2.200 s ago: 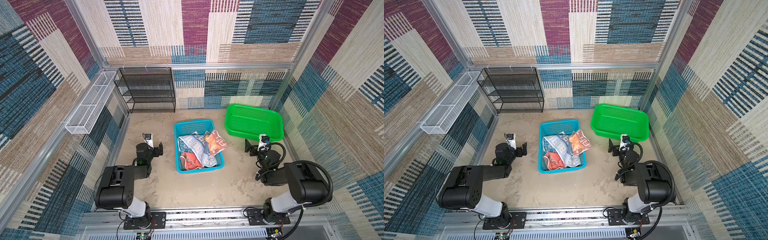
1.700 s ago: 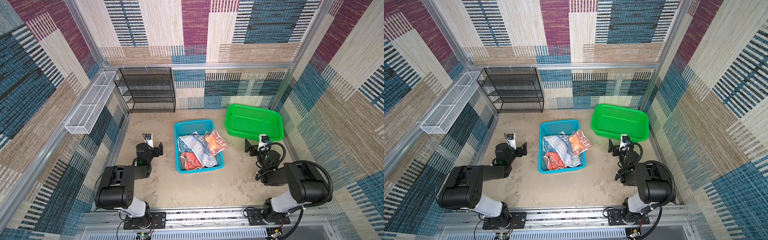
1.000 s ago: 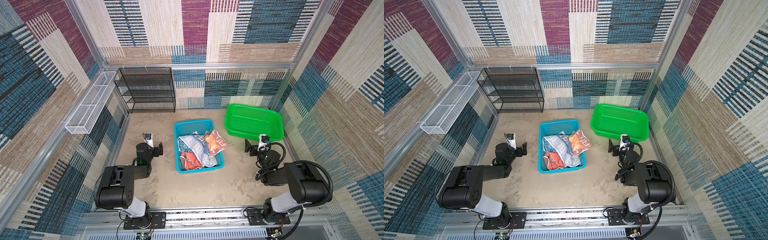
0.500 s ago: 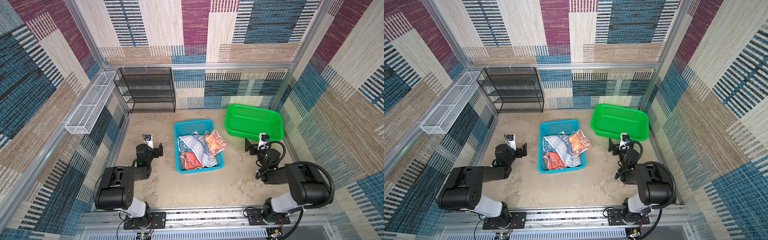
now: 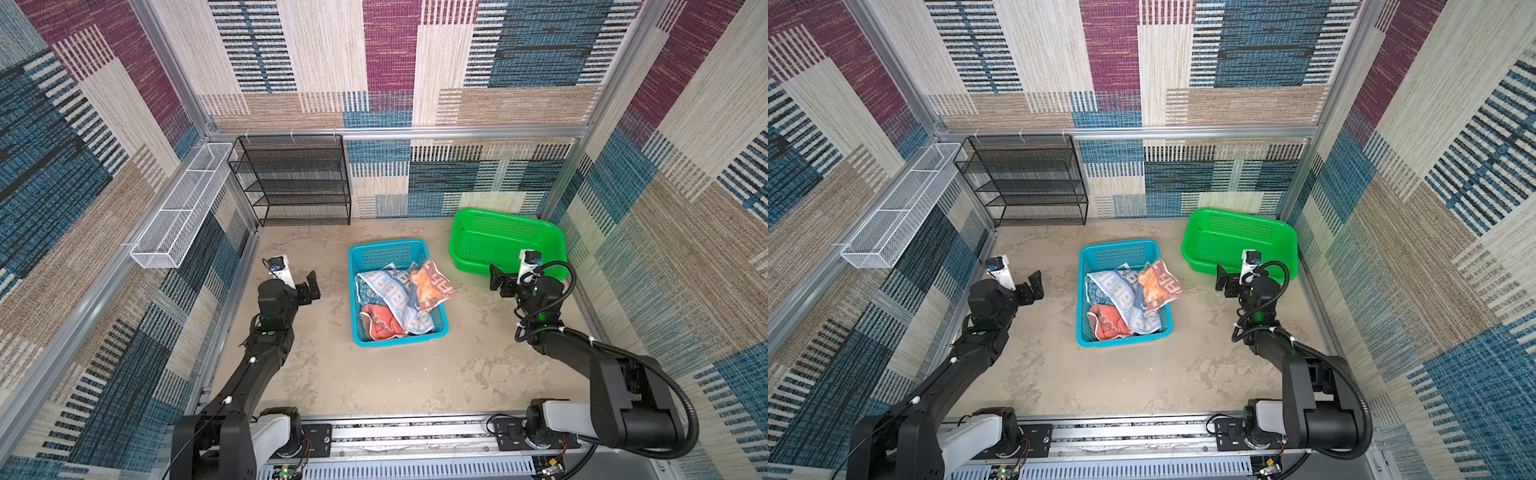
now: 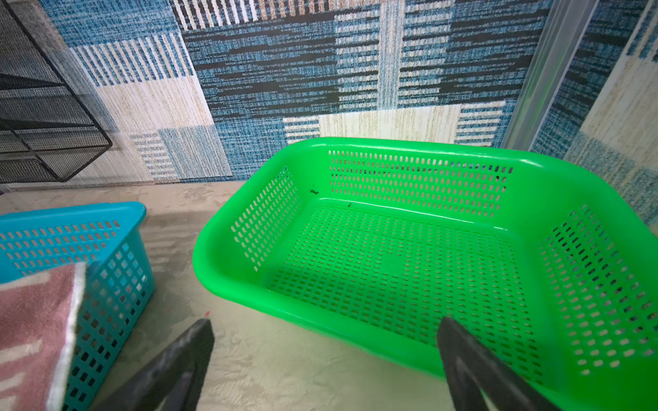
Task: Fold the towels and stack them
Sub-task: 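Move both grippers from rest toward the teal basket of towels, then grasp the orange-and-blue towel in the teal basket with the right gripper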
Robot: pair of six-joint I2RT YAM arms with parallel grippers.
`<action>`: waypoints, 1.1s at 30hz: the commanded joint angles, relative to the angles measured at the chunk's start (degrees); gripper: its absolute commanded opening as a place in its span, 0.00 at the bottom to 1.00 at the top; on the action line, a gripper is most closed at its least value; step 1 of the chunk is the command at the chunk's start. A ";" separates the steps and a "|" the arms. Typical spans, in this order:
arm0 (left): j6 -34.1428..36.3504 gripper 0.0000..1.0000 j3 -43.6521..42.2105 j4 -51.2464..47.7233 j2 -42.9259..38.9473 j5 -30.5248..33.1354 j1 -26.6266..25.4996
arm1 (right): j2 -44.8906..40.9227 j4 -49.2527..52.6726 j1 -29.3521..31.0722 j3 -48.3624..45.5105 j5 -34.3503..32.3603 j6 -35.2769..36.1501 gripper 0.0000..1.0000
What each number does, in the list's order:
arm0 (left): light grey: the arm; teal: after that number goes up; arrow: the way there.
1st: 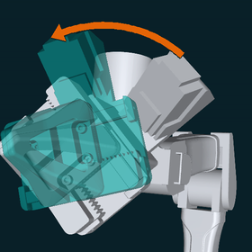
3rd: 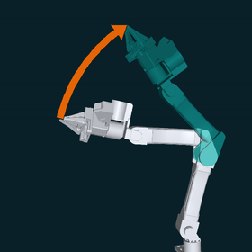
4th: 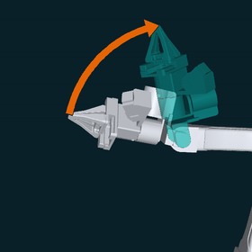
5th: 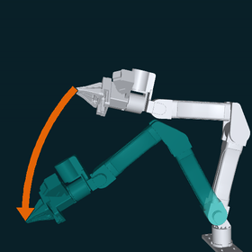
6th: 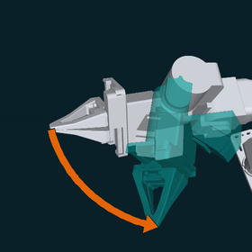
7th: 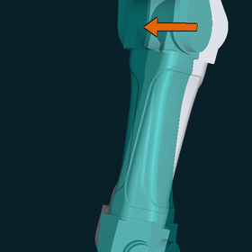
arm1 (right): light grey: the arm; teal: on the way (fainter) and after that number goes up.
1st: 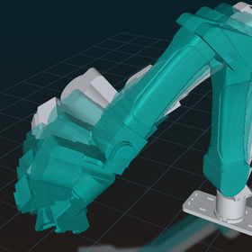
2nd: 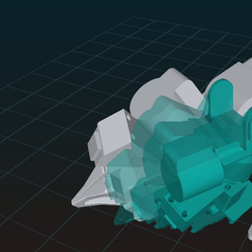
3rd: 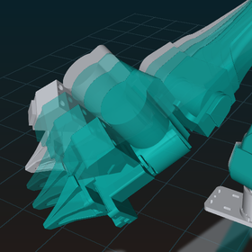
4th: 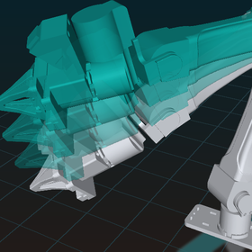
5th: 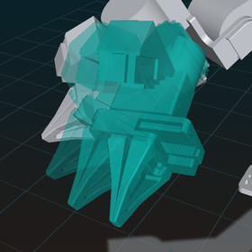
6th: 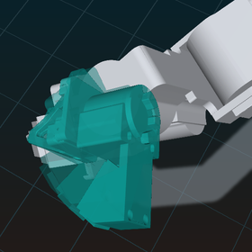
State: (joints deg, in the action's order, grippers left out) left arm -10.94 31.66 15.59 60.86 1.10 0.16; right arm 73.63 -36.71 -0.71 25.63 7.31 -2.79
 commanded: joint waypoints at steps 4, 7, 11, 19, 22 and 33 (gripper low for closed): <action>-16.71 0.99 -0.57 -15.19 -5.73 -2.58 -2.21 | -6.36 14.80 7.55 3.95 -3.45 -3.51 1.00; -19.19 0.99 1.12 -18.08 -3.61 -6.00 -4.01 | -7.69 16.71 12.09 5.80 -4.40 -6.41 1.00; -20.91 0.99 2.86 -20.54 0.70 -10.11 -7.71 | -6.15 18.85 19.18 8.91 -5.11 -8.68 1.00; -22.29 0.96 5.94 -23.19 5.53 -9.71 -17.67 | 2.71 22.11 29.95 17.14 -3.03 -11.77 0.94; -22.19 0.93 7.91 -25.17 7.70 -9.54 -19.30 | 6.66 23.93 32.62 20.58 -1.81 -12.66 0.89; -21.55 0.78 12.06 -31.36 11.39 -8.86 -20.99 | 21.46 38.51 39.74 33.78 -12.71 -15.07 0.72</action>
State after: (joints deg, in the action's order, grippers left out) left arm -32.60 42.76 -12.60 71.57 -7.84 -20.69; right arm 93.51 -3.14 38.22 57.91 -0.89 -16.03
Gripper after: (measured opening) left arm 0.795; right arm 0.734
